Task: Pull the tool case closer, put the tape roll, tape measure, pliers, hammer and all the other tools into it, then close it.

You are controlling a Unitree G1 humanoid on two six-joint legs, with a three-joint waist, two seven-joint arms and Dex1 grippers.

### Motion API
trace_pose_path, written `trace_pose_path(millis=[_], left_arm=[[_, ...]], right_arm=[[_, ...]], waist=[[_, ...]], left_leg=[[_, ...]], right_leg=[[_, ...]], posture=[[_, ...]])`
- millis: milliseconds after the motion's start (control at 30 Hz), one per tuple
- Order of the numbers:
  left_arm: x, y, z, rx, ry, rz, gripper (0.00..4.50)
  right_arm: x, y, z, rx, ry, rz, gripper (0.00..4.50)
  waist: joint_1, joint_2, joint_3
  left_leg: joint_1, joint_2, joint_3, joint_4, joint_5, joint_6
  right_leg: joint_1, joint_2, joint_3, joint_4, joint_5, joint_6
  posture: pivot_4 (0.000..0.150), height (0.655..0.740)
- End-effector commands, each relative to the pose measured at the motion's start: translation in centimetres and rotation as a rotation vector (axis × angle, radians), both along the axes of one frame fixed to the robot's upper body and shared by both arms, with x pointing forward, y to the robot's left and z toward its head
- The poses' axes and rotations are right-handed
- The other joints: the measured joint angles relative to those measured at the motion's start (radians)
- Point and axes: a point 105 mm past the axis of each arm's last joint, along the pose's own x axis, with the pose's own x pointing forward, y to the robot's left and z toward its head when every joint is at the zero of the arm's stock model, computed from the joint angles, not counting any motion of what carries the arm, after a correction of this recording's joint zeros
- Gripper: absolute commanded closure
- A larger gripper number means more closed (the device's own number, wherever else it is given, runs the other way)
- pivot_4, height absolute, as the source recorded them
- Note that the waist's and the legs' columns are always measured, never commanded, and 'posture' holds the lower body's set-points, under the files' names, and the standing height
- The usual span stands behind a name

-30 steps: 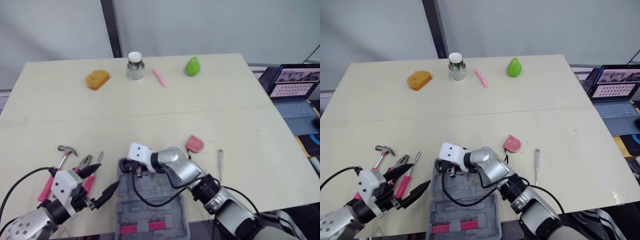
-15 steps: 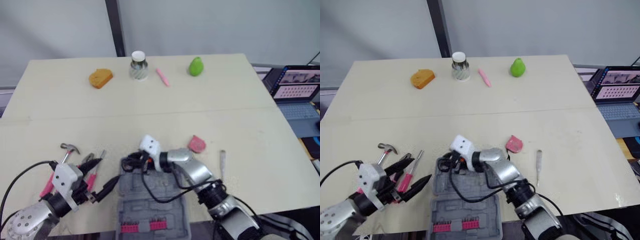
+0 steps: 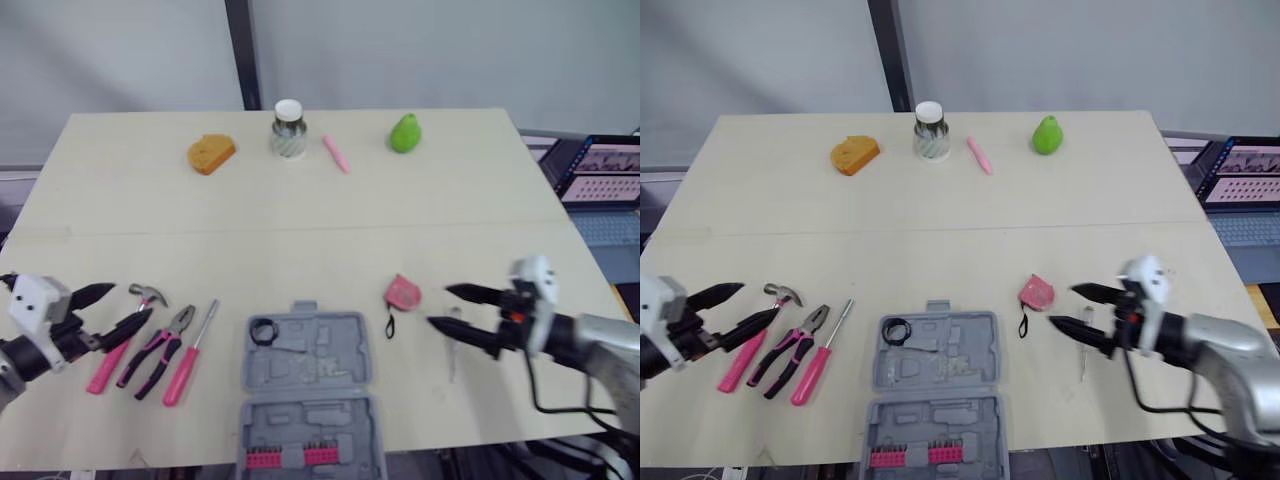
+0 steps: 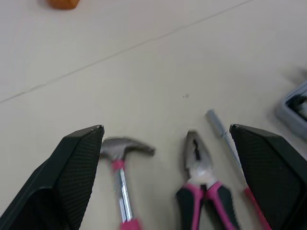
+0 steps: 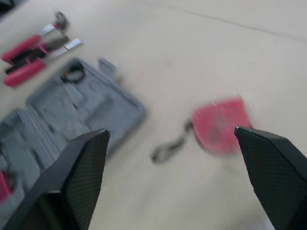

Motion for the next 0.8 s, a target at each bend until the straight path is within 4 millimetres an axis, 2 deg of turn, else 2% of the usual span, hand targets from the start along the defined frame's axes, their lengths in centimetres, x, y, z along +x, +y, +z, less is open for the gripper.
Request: trace_pose_path(millis=[33, 167, 267, 400, 533, 600, 667, 733, 800], left_arm=[[-0.2, 2.9, 0.8, 0.046, -0.012, 0.048, 0.00], [-0.5, 5.1, 0.3, 0.073, 0.008, 0.093, 0.00], [-1.0, 6.2, -0.2, 0.084, 0.026, 0.119, 0.00], [-1.2, 6.5, -0.6, 0.083, 0.031, 0.126, 0.00], [-1.1, 5.7, -1.0, 0.076, 0.042, 0.093, 0.00], [-0.6, 3.1, -1.0, 0.063, 0.040, -0.005, 0.00], [0.1, -1.2, -0.9, 0.040, 0.038, -0.159, 0.00], [0.3, -4.0, -0.8, 0.036, 0.039, -0.251, 0.00], [0.4, -8.1, -0.8, 0.016, 0.038, -0.384, 0.00]], right_arm=[[-1.6, -4.8, -0.5, -0.064, 0.013, -0.129, 0.01], [-2.6, -7.8, -1.7, -0.102, 0.027, -0.229, 0.01], [-3.2, -9.7, -2.9, -0.118, 0.039, -0.298, 0.01], [-3.3, -10.0, -3.4, -0.118, 0.033, -0.308, 0.01], [-2.6, -9.6, -3.3, -0.103, 0.003, -0.325, 0.01], [-2.3, -8.6, -3.4, -0.104, -0.010, -0.307, 0.01], [-1.6, -6.4, -3.7, -0.102, -0.017, -0.280, 0.01], [-1.1, -4.8, -3.9, -0.105, -0.025, -0.266, 0.01], [-0.3, -2.6, -4.5, -0.084, -0.009, -0.284, 0.01]], waist=[[0.000, -0.002, -0.001], [-0.006, -0.002, -0.001], [-0.010, -0.003, 0.000], [-0.007, -0.003, 0.000], [-0.006, -0.003, 0.000], [-0.005, -0.003, 0.000], [-0.003, -0.003, -0.001], [-0.001, -0.004, -0.001], [-0.002, -0.004, -0.001]], left_leg=[[0.000, 0.000, 0.000, 0.000, 0.000, 0.000], [0.002, 0.001, 0.006, 0.002, 0.000, 0.000], [0.012, 0.002, 0.013, 0.000, 0.000, 0.001], [0.016, 0.003, 0.016, -0.007, 0.001, -0.001], [0.017, 0.004, 0.017, -0.009, 0.002, -0.002], [0.016, 0.004, 0.018, -0.009, 0.002, -0.002], [0.016, 0.004, 0.018, -0.008, 0.001, -0.002], [0.016, 0.004, 0.018, -0.008, 0.002, -0.002], [0.016, 0.004, 0.017, -0.007, 0.002, -0.003]], right_leg=[[0.000, 0.000, 0.000, 0.000, 0.000, 0.000], [0.001, -0.001, 0.001, 0.000, 0.001, 0.003], [0.005, -0.002, 0.004, 0.001, 0.003, 0.003], [0.003, -0.002, 0.005, 0.001, 0.004, 0.002], [0.002, -0.002, 0.004, 0.003, 0.004, 0.001], [0.002, -0.002, 0.004, 0.003, 0.004, 0.001], [0.002, -0.003, 0.004, 0.002, 0.004, 0.001], [0.002, -0.004, 0.004, 0.004, 0.004, 0.001], [0.002, -0.003, 0.004, 0.005, 0.004, 0.001]], posture=[[0.150, 0.7400], [0.150, 0.7400], [0.150, 0.7400], [0.150, 0.7400], [0.150, 0.7400], [0.150, 0.7400], [0.150, 0.7400], [0.150, 0.7400], [0.150, 0.7400]])
